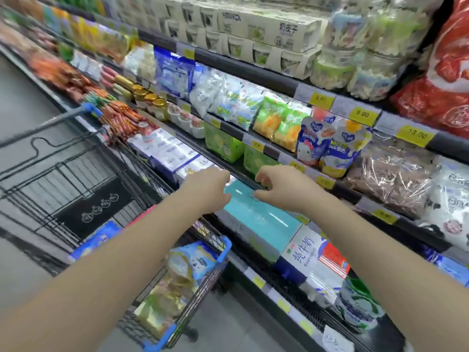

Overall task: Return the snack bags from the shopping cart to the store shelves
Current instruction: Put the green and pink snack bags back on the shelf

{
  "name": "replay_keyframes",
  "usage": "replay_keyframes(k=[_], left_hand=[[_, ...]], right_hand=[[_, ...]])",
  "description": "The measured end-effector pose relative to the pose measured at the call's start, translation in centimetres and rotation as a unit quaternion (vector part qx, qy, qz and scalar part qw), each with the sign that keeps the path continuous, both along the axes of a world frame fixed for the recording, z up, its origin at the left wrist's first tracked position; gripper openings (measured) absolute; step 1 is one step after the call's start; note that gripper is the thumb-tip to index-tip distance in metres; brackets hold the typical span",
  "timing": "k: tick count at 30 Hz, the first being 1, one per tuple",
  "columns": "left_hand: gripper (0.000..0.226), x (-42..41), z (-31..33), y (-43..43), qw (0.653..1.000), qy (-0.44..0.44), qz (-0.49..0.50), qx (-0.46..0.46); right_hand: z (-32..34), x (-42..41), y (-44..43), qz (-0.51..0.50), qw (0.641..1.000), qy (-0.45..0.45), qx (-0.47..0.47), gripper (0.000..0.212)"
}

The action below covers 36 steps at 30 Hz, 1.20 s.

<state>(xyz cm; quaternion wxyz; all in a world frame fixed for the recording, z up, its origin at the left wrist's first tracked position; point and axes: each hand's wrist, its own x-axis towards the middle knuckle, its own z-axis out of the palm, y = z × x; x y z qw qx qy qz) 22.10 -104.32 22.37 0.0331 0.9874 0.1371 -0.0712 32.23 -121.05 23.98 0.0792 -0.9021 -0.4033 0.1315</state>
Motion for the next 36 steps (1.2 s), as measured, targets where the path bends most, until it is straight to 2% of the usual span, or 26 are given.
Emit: replay_keyframes(k=[3, 9, 15, 19, 29, 36], left_hand=[[0.034, -3.8, -0.1, 1.9, 0.998, 0.006, 0.059, 0.004], [0.036, -10.8, -1.0, 5.1, 0.986, 0.037, 0.162, 0.008], [0.038, -15.6, -2.3, 8.7, 0.976, 0.038, 0.214, -0.001], [0.041, -17.9, -3.0, 11.8, 0.977, 0.043, 0.208, -0.011], [0.032, -23.9, -4.0, 23.7, 0.989, 0.005, 0.148, -0.017], [0.028, -26.4, -4.9, 30.0, 0.992, 0.018, 0.120, -0.027]], right_hand=[[-0.6, -1.7, 3.2, 0.052, 0.998, 0.027, 0.025, 0.039], [-1.9, -5.5, 9.5, 0.132, 0.990, 0.034, 0.029, 0.034], [-2.6, -9.2, 14.0, 0.170, 0.983, 0.052, 0.040, 0.031], [-3.3, -11.5, 16.9, 0.165, 0.984, 0.061, 0.033, 0.033], [-4.2, -18.6, 26.4, 0.115, 0.992, 0.057, 0.005, 0.035], [-6.5, -21.5, 31.6, 0.085, 0.993, 0.085, -0.019, 0.030]])
